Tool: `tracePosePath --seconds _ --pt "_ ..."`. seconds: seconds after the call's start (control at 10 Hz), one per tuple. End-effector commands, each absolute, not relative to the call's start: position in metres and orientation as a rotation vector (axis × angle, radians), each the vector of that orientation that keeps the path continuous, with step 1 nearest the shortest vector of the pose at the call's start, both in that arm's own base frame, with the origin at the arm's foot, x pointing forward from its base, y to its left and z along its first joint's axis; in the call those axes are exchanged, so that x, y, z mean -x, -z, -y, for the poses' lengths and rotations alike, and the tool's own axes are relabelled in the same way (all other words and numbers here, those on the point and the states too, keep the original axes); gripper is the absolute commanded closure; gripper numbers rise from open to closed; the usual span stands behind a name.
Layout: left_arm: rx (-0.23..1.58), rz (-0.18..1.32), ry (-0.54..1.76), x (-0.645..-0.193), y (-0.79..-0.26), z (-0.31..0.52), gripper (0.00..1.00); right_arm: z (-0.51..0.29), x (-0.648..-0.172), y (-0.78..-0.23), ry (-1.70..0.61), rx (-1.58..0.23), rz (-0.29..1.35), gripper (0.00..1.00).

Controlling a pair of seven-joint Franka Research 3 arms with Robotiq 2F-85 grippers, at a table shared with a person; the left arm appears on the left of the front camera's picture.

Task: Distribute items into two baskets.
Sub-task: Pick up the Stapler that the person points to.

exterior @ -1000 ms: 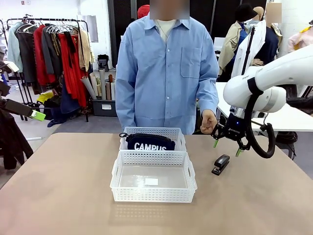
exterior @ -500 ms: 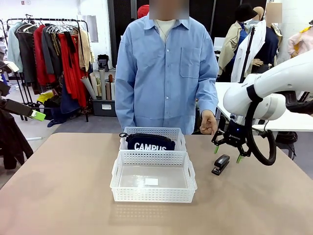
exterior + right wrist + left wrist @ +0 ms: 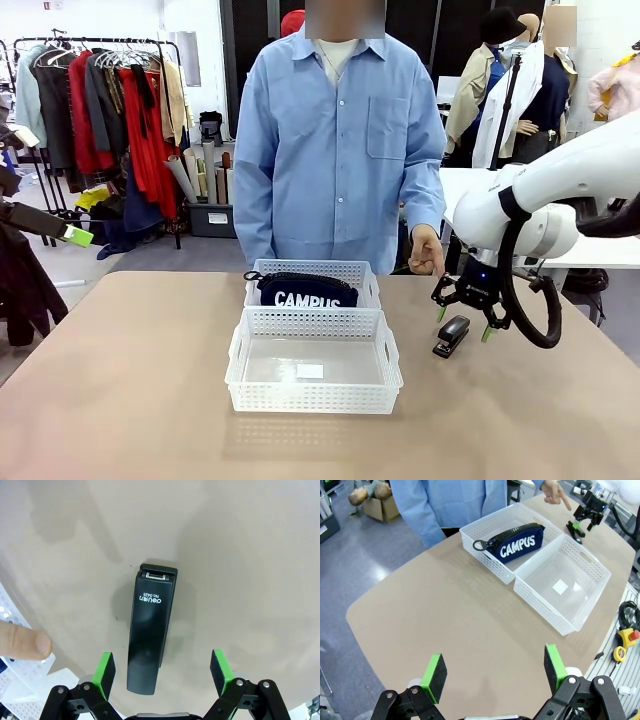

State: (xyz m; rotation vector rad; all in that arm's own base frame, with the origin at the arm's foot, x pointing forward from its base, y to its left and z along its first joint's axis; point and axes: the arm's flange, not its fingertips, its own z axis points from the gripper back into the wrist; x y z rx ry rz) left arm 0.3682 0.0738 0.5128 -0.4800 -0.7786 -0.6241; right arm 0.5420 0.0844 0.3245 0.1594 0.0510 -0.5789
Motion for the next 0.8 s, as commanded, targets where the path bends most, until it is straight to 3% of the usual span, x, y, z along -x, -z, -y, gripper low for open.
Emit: tracePosePath --seconds 0.0,0.7 --pt "0.490 0.776 0.619 -0.368 -0.515 -0.074 0.00 -0.091 -0.543 -0.318 0.606 -0.150 -0.033 0.00" --pt "0.490 0.776 0.619 -0.368 -0.515 -0.074 0.00 -0.093 -0.547 -0.305 0.608 -0.121 -0.050 0.00"
